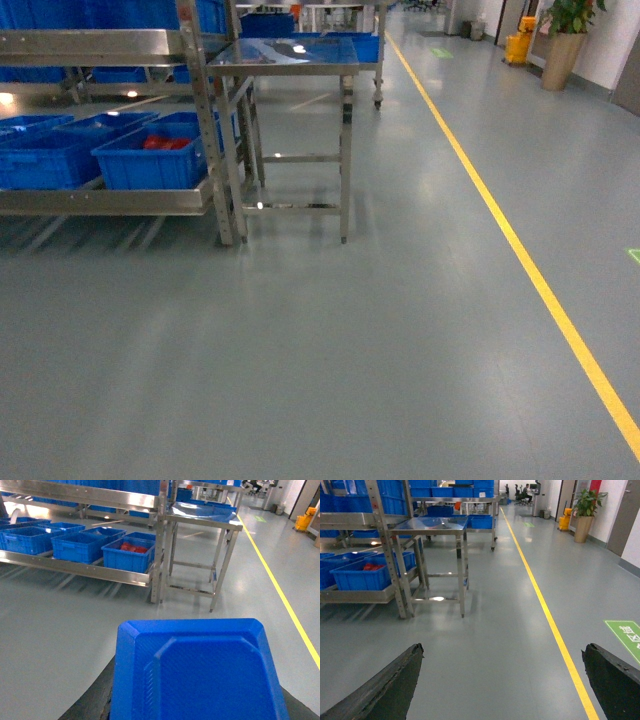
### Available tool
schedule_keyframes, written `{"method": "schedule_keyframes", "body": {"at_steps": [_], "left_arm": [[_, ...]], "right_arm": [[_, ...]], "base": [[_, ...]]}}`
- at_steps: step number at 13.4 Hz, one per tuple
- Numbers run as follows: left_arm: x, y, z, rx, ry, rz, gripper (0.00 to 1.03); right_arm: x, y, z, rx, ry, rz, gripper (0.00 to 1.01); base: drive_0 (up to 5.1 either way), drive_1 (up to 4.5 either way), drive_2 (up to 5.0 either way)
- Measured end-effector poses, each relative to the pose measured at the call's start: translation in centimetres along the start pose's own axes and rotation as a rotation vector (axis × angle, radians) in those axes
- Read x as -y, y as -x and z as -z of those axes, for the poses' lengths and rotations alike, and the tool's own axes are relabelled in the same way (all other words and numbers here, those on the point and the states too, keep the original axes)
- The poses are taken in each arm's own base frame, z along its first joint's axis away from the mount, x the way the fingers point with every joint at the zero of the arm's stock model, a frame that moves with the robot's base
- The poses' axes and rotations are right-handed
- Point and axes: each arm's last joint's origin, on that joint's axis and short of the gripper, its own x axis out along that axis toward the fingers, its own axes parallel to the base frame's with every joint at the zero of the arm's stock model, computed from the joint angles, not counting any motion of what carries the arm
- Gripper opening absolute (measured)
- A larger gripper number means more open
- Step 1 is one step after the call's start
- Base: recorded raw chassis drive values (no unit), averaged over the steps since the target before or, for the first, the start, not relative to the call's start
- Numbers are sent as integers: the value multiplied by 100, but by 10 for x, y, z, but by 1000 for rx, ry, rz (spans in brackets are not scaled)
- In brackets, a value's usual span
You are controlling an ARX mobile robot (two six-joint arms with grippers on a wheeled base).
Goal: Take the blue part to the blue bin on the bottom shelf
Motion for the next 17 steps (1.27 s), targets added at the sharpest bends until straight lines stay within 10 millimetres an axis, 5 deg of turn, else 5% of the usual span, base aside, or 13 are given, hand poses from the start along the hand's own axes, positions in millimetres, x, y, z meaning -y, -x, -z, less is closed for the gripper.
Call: {"method": "schedule_keyframes", "body": {"at_steps": [17], "left_arm": [[0,0,0,0,0,0,43]], "right_arm": [[0,0,0,2,0,0,98]], "base": [[-1,406,-409]]}}
